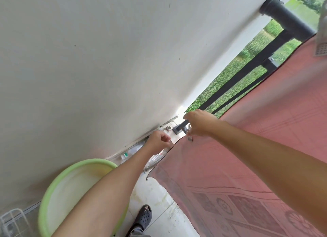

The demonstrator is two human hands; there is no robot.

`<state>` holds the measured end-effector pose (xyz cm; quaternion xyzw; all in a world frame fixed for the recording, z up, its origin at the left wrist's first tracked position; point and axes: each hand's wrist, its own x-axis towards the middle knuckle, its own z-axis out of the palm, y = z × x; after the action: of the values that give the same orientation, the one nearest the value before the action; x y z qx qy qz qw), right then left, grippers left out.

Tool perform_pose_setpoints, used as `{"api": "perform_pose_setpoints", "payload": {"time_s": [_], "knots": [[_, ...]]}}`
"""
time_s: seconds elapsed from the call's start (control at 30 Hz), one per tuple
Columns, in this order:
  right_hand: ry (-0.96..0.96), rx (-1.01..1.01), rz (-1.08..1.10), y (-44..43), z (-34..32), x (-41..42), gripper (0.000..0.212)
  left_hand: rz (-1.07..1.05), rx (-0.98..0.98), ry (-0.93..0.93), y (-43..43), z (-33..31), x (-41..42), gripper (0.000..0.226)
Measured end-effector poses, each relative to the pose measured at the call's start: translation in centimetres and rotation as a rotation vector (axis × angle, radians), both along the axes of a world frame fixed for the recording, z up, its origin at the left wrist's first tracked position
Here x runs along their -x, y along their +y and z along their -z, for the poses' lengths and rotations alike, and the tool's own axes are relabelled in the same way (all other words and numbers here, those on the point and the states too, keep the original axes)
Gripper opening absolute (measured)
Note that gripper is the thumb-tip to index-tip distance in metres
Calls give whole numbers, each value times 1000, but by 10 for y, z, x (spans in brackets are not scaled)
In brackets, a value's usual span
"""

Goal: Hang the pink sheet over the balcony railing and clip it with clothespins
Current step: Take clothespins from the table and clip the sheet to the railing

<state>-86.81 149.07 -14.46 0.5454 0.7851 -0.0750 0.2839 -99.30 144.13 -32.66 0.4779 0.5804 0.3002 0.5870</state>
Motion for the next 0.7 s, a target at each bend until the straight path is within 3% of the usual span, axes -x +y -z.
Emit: {"api": "perform_pose_setpoints", "payload": {"time_s": [0.17,0.33,0.5,0.7], "knots": [[131,-165,-160,-38,-17,4,40,138,-1,351,-29,-11,53,16],[209,-245,-217,-97,-24,-11,34,275,-136,527,-46,-53,73,14],[262,-326,-78,-152,-33,-51,41,412,-313,643,-61,-96,66,17],[332,-455,137,-218,-63,-116,41,497,-586,641,-77,-164,13,20]]}}
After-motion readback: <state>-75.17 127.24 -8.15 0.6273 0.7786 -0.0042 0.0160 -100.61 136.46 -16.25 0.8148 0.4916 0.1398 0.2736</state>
